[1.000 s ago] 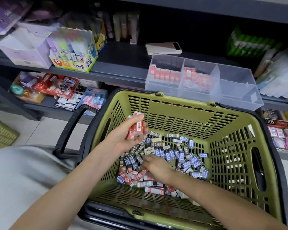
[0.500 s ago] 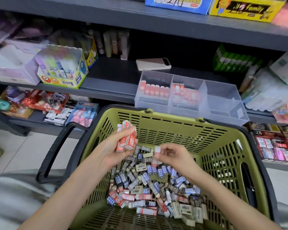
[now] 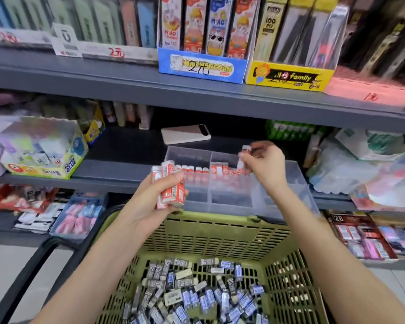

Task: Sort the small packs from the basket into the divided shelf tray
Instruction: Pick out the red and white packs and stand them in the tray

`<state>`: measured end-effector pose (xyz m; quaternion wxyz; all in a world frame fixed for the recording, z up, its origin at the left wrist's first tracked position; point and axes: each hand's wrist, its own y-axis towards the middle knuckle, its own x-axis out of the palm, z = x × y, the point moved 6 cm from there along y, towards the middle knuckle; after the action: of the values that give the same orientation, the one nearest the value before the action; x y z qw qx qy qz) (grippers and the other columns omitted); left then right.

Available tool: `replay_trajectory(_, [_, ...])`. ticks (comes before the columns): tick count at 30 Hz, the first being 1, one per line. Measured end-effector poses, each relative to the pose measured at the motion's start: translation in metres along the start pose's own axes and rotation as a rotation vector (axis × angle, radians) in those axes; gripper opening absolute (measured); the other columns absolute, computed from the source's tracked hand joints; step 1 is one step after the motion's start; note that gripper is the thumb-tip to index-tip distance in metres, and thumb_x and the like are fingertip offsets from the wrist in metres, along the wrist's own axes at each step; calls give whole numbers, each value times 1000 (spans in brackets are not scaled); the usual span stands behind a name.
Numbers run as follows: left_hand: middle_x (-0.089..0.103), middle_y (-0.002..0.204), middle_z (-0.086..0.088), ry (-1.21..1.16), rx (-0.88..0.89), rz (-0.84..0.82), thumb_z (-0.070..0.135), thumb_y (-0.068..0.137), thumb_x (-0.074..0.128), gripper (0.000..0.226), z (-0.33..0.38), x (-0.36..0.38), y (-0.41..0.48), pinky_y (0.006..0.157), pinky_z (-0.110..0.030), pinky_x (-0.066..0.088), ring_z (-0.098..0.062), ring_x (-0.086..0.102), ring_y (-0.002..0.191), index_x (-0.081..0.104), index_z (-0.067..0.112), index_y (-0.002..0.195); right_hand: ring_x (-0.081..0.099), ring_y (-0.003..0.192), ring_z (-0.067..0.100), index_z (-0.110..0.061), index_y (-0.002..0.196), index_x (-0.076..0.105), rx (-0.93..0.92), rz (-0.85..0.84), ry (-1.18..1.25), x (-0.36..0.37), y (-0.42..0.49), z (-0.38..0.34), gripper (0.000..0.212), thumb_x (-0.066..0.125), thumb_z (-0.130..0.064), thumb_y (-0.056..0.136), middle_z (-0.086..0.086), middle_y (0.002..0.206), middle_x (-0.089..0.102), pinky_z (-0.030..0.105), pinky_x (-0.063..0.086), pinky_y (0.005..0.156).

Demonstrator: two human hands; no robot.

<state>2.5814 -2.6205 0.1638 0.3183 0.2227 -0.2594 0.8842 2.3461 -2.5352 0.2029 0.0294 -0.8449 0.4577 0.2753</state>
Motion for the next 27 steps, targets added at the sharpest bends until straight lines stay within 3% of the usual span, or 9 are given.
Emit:
replay_trajectory(3, [67,65,-1,16,9,-19,19,50,86,53,3,11,12,39,-20,44,-13,65,54,60,15,96,65,86,31,-2,96,59,0,-97,-266,22,14,14,32,75,-18,73,16,86,70,36,51,77])
replay_trajectory(6, [69,67,-2,11,4,-25,23,47,82,52,0,15,22,42,-21,46,-13,67,57,59,15,93,62,92,29,-4,87,67,-59,-195,-527,36,18,18,25,74,-23,72,13,94,68,30,44,73])
replay_trajectory(10, [70,70,-2,5,-8,-39,19,52,85,52,-5,18,29,43,-22,48,-15,68,60,59,15,97,58,79,26,-5,78,69,-91,-328,-602,47,20,14,21,70,-26,79,13,86,65,26,40,67])
replay_trajectory(12, [71,72,-2,-4,-15,-45,18,51,86,56,-7,22,30,44,-23,48,-16,70,62,59,14,100,48,71,22,-7,65,60,-113,-397,-603,48,17,13,25,63,-22,85,11,73,57,24,33,62])
replay_trajectory(16, [72,72,-1,-50,-9,-46,17,50,82,59,-8,29,32,47,-24,51,-16,70,62,58,13,103,53,73,26,-10,69,59,-215,-362,-686,35,3,-4,28,50,-21,93,8,74,59,32,46,68])
replay_trajectory(18, [72,72,-1,-63,12,-36,17,52,80,52,-9,31,35,49,-26,53,-16,71,64,60,13,100,57,69,23,-13,70,64,-291,-244,-531,22,-13,-25,32,50,-32,93,2,69,64,30,44,63])
replay_trajectory(20, [72,73,-1,-72,41,-33,17,54,79,33,-10,32,38,54,-30,56,-17,71,68,68,17,86,61,61,19,-16,63,65,-185,-311,-122,17,-39,-42,38,56,-45,86,1,60,65,28,45,55])
replay_trajectory(22, [71,72,-1,-89,81,-27,19,54,78,22,-12,35,39,61,-34,59,-18,71,71,71,20,74,63,58,15,-18,63,66,-87,-408,19,22,-67,-52,39,62,-55,75,0,59,66,26,47,51])
replay_trajectory(27, [69,75,-1,-18,160,-27,19,61,77,27,-13,44,37,73,-36,57,-21,71,78,62,18,83,59,51,9,-12,76,66,80,-401,171,30,-84,-40,18,71,-29,80,-1,57,63,24,50,50])
